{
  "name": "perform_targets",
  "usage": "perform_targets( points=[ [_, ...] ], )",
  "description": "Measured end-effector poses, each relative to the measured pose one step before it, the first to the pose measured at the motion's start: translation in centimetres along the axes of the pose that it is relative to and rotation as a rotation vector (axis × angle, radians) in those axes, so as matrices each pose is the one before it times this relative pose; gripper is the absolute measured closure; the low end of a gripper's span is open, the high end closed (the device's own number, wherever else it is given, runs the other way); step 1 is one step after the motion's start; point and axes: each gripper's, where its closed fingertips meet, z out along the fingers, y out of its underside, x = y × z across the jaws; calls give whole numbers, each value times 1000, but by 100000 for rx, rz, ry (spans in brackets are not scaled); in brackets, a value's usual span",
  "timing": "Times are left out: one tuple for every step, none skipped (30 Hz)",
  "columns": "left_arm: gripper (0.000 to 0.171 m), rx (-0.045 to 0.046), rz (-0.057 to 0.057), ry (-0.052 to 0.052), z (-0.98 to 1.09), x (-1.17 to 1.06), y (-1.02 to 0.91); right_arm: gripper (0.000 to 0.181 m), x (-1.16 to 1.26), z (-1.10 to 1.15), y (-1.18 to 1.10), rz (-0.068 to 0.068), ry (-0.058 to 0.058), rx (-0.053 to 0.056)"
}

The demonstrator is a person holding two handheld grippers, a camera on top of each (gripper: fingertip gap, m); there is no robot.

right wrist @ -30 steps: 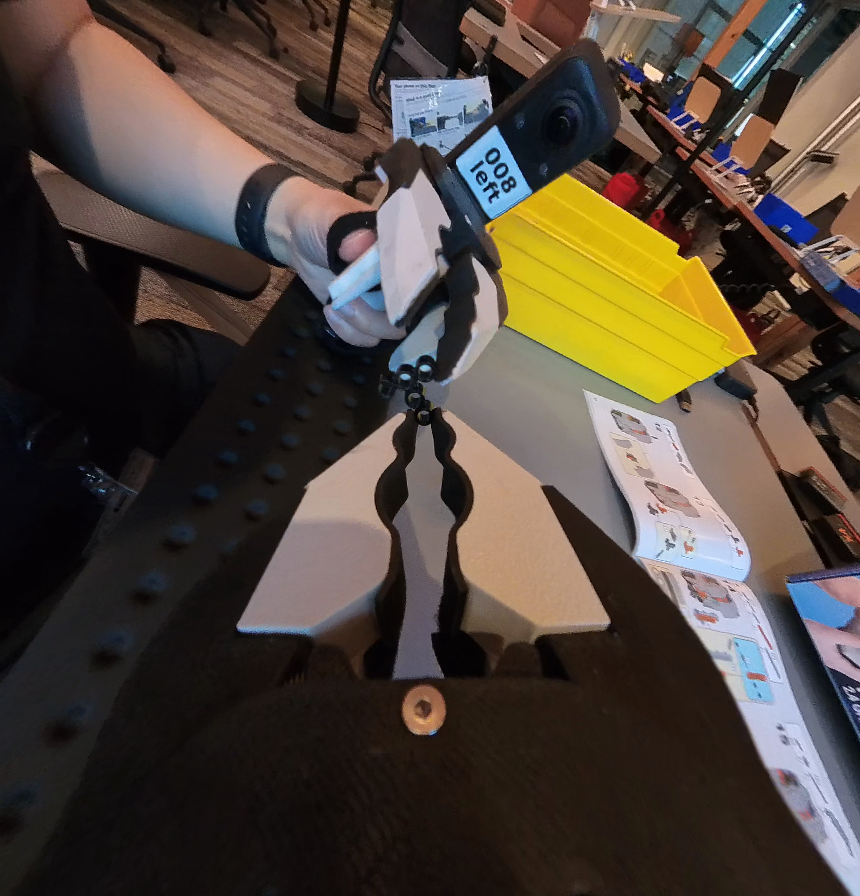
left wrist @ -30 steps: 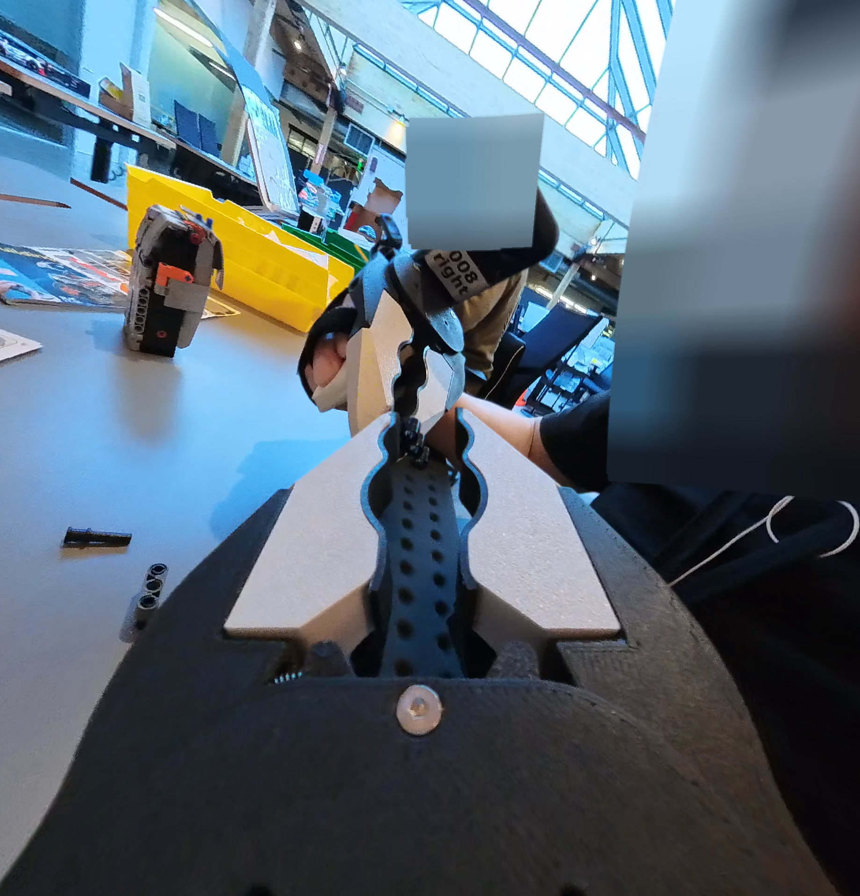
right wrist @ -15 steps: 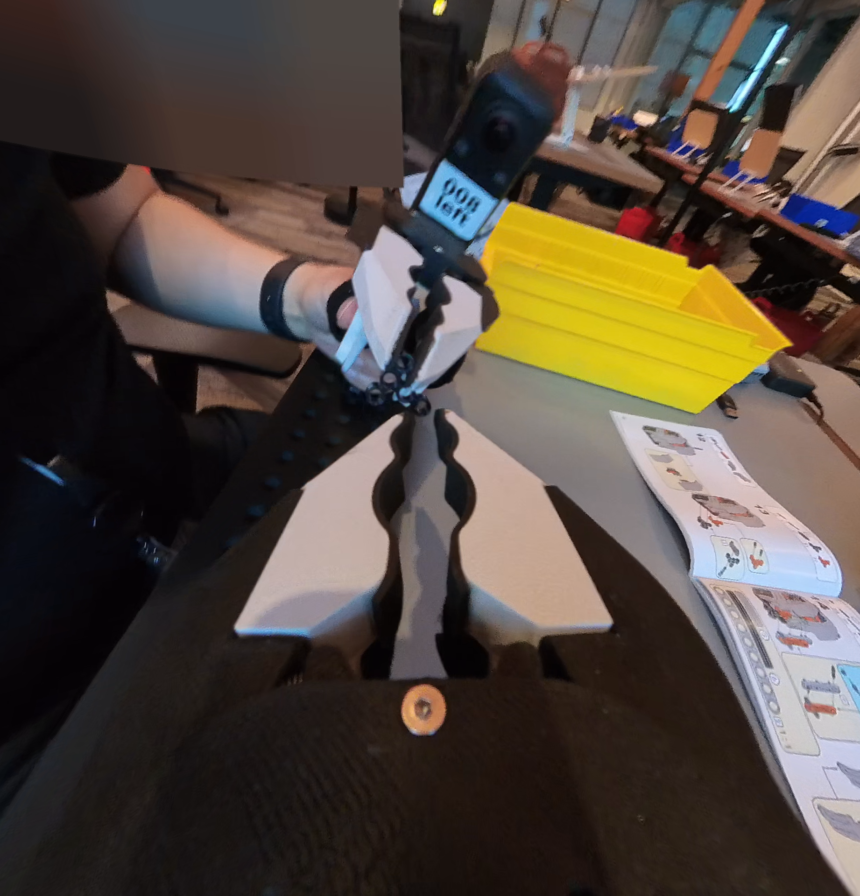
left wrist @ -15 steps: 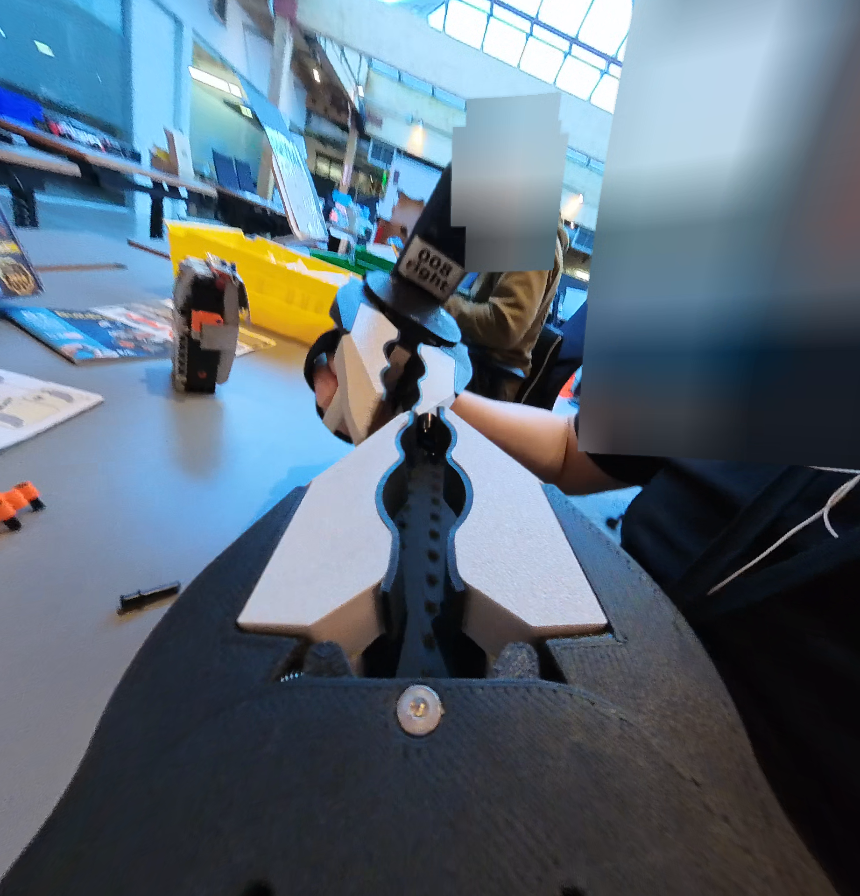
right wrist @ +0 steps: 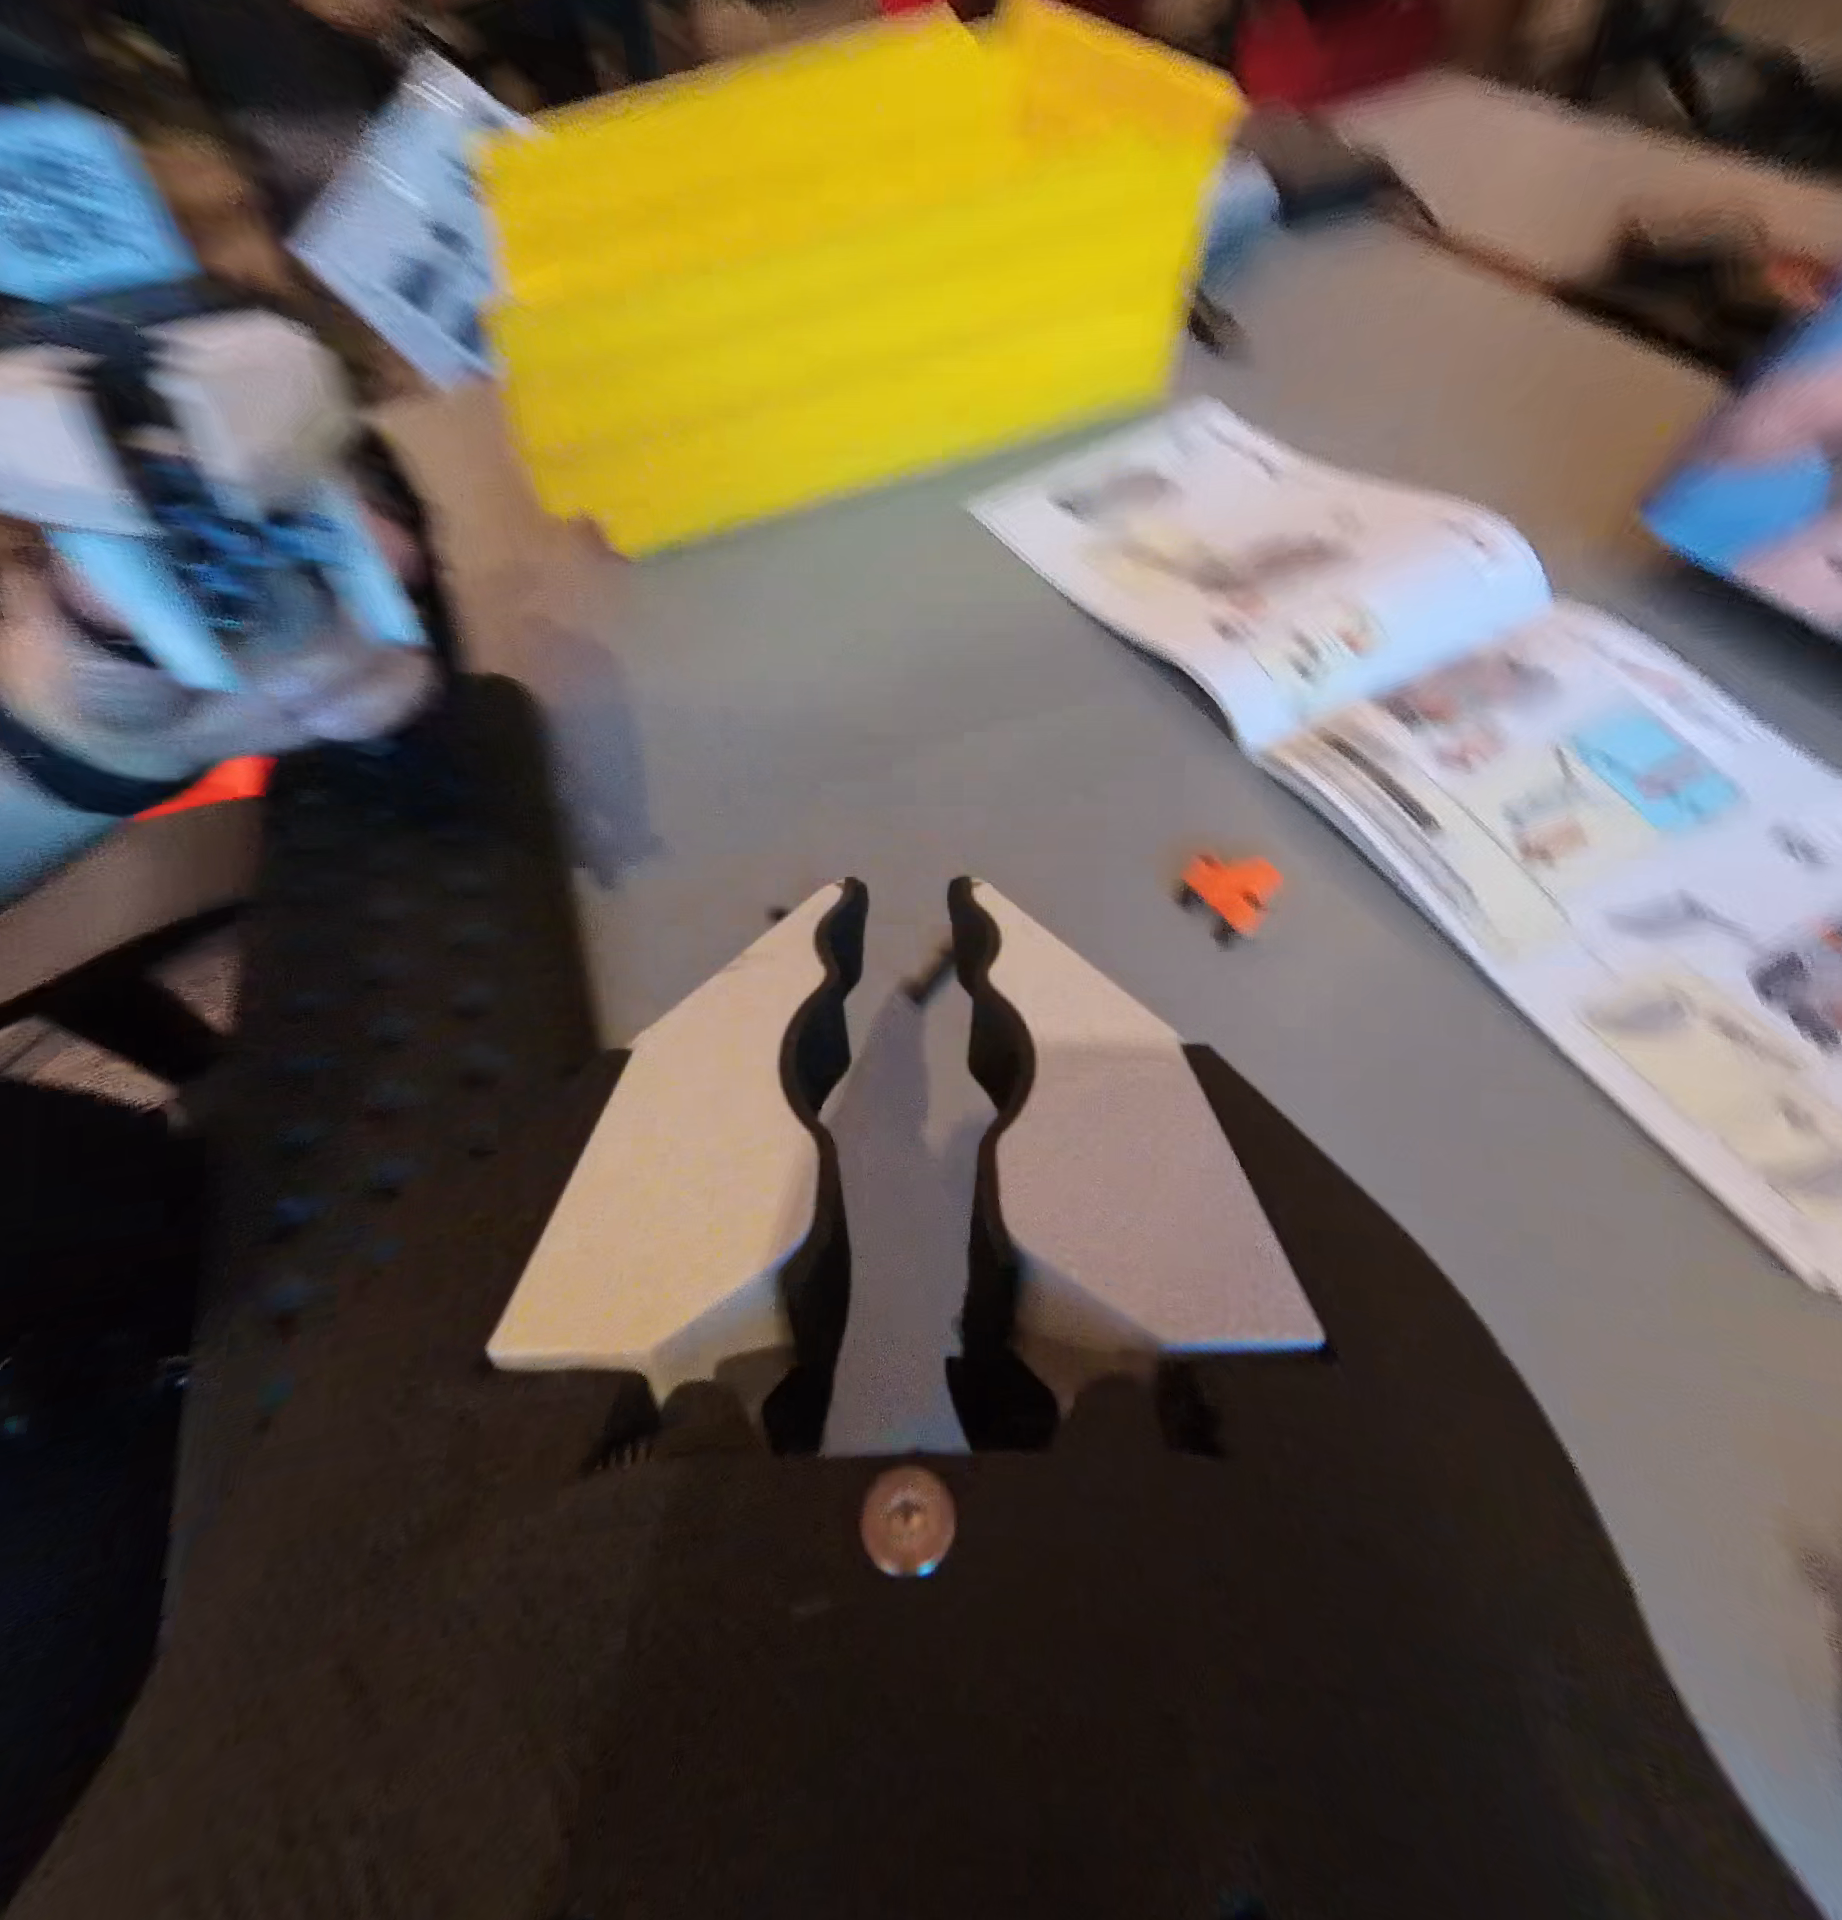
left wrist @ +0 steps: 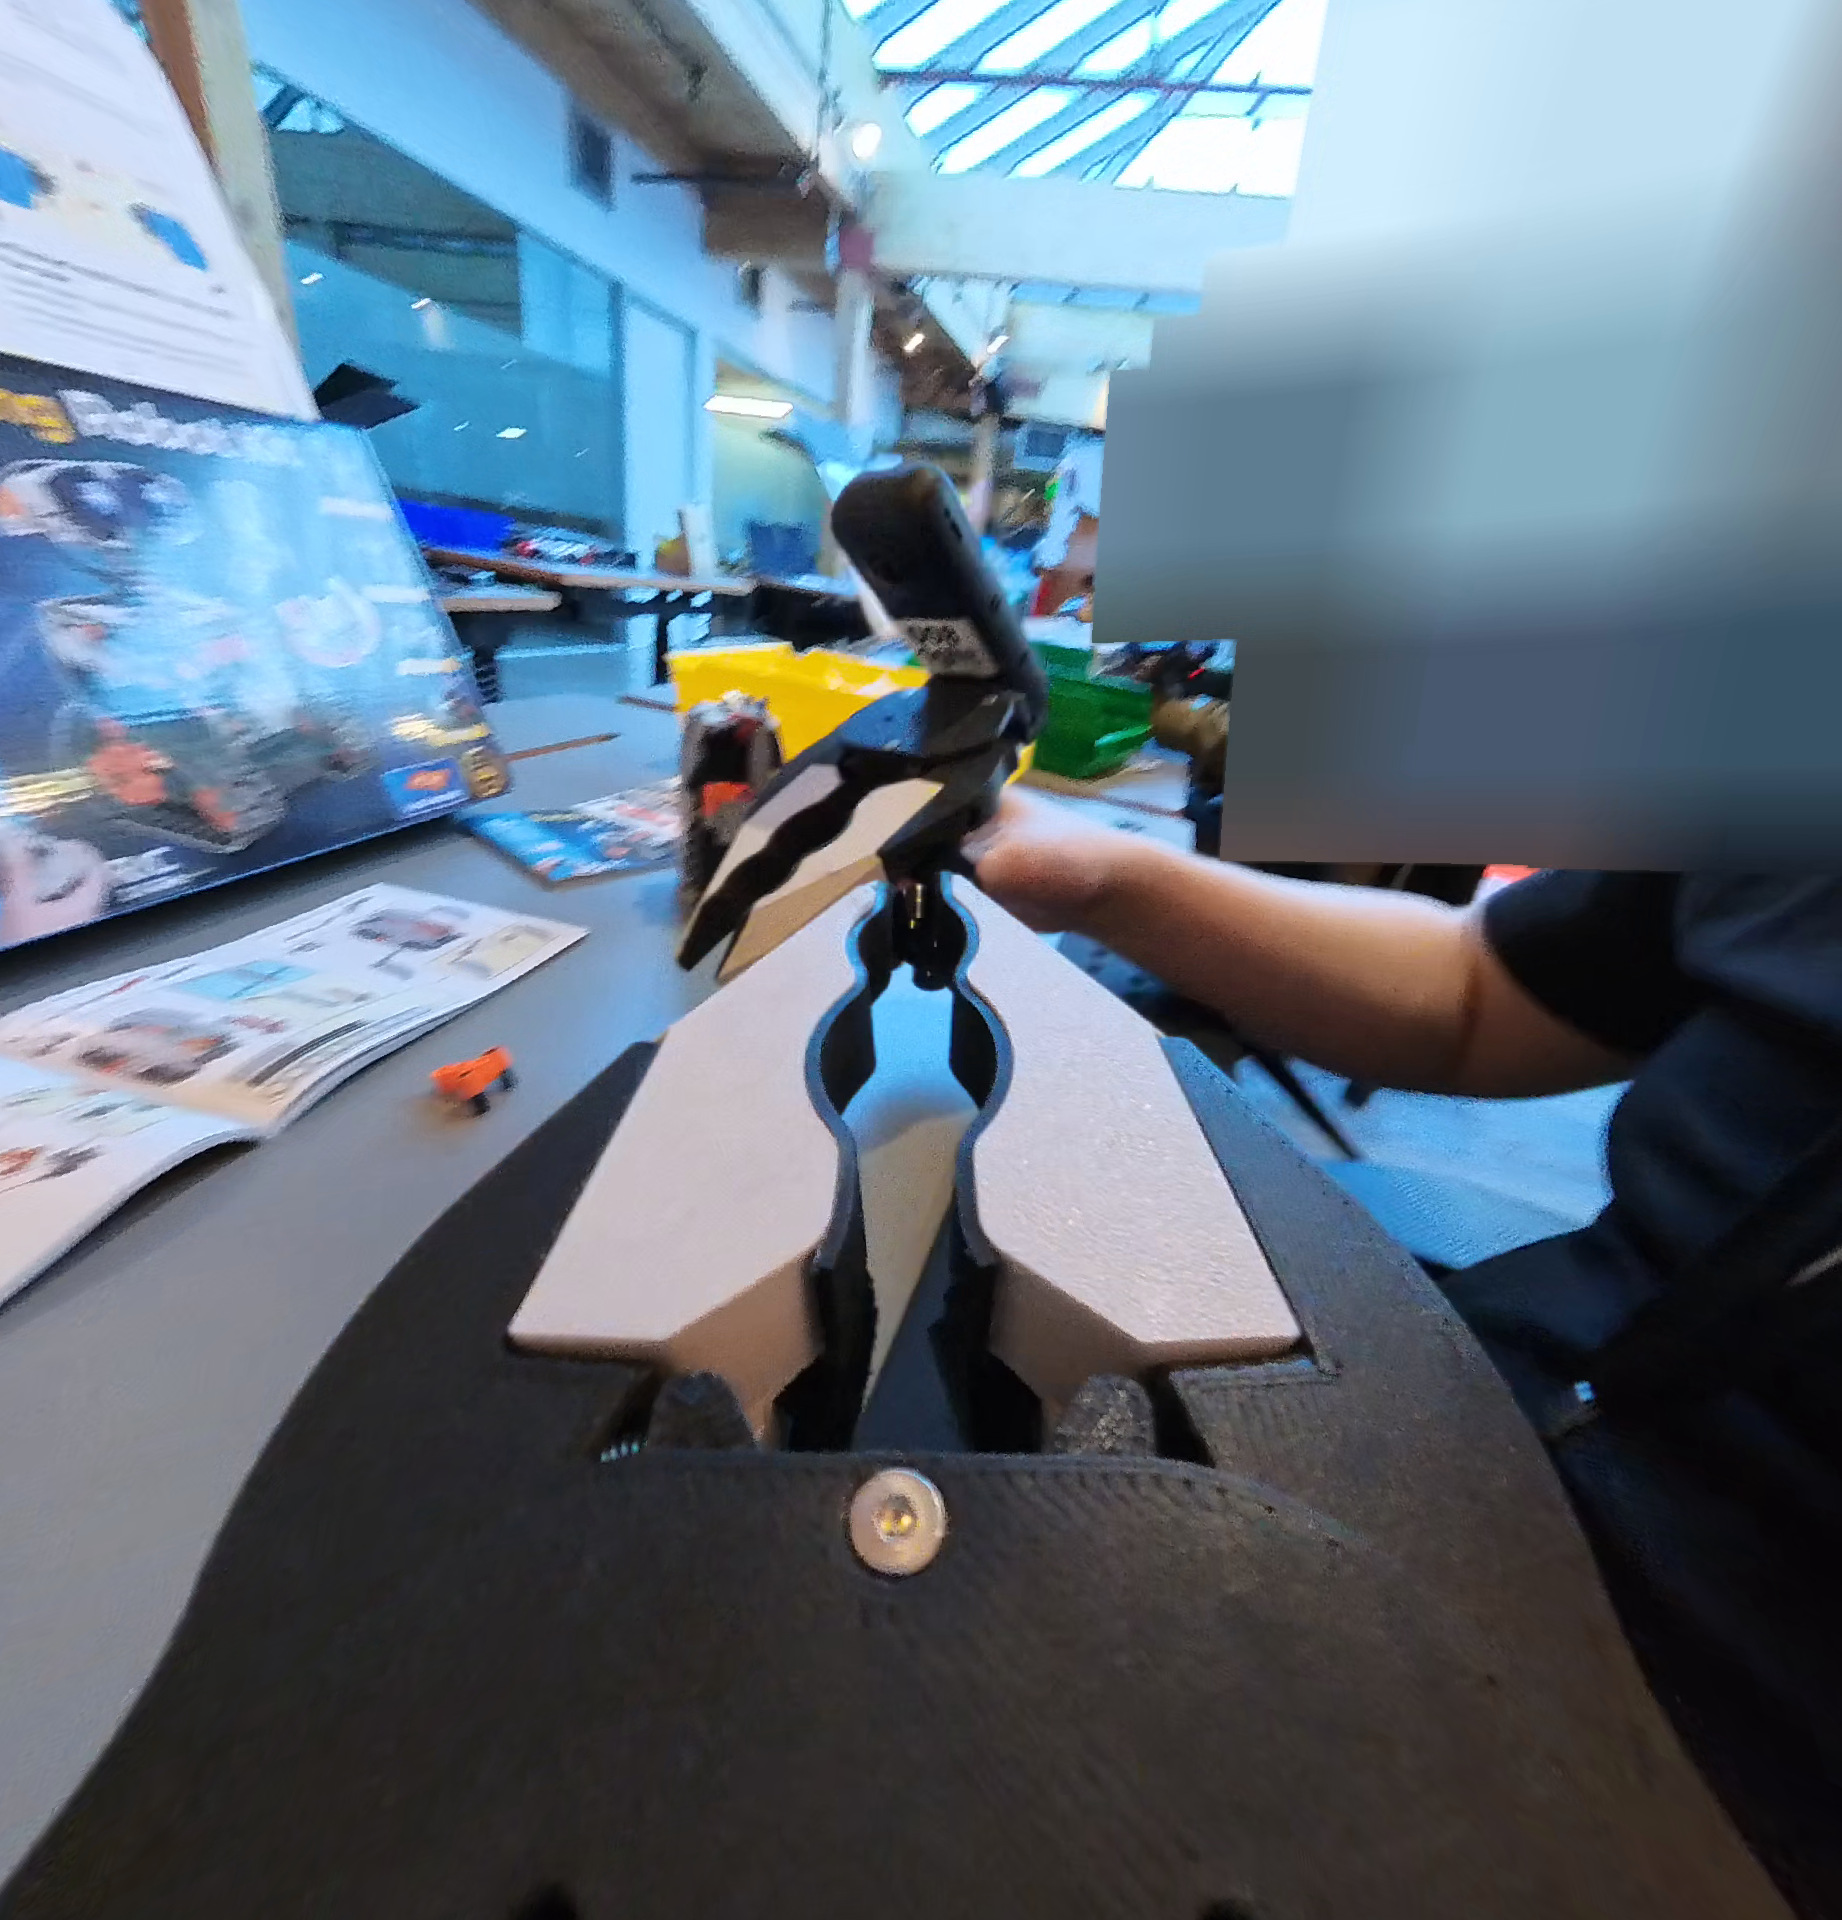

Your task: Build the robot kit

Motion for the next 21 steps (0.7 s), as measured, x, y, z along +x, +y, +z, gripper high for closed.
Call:
perform_targets(
  points=[
    [168, -3373, 2833, -4293, -278, -516, 281, 163, 1028, 289, 770, 5498, 4135, -4433],
    [169, -2848, 2816, -3186, -224, -316, 253, 162, 443, 489, 454, 5884, 2120, -1330],
    [169, -2292, 2346, -2169, -173, -155, 212, 162, 377, 646, 483, 5816, 3019, -577],
    [169, -1729, 1849, -1487, -107, -43, 179, 162, 181, 727, 715, 2818, 2453, -2126],
    [169, -991, 1355, -807, -81, 48, 110, 162, -185, 671, 754, -2252, 448, -4039],
    [169, -288, 616, -239, -57, 111, 27, 163, -305, 481, 552, -5994, -436, -4738],
    [169, -271, 46, 665, -30, 211, 42, 162, -588, 212, 141, -10285, -2843, -3732],
    [169, -796, -155, 1083, -1, 228, 104, 161, -391, 15, 27, -13392, -2328, -3238],
    [168, -1084, 44, 791, -13, 184, 144, 161, 483, -74, 200, -13695, 2038, -4475],
    [169, -1167, 601, 177, -35, 86, 156, 162, 644, -92, 250, -14805, 1896, -5246],
    [168, -779, 969, -138, -59, 66, 83, 162, -159, -16, 53, -17926, -3139, -3081],
    [168, -63, 798, -3, -110, 85, -46, 163, -81, -5, -234, -18427, -2080, -1073],
    [168, 338, 266, 318, -142, 113, -131, 165, 86, -12, -540, -17070, -384, -436],
    [168, 544, -141, 318, -178, 90, -180, 165, 13, 140, -567, -13303, -2109, -1833],
    [168, 876, -318, -171, -220, 10, -227, 164, 404, 230, -368, -8435, -1755, -4338],
    [168, 1165, -358, -632, -270, -58, -249, 162, 14, 244, -421, -7013, -4595, -3230],
    [169, 1243, -505, -675, -288, -82, -254, 162, 49, 210, -368, -8058, -3560, -2063],
    [169, 1038, -827, -384, -294, -51, -201, 162, 137, 157, 35, -9302, -1985, -3249],
    [168, 608, -984, -12, -282, 11, -124, 157, 26, 144, 412, -8668, -2363, -4766],
    [168, 317, -806, -114, -293, 26, -44, 151, -45, 57, 306, -7721, -2261, -3705],
    [168, 249, -393, -539, -322, -7, -23, 151, -137, -132, -27, -8481, -1709, -1454]
  ],
)
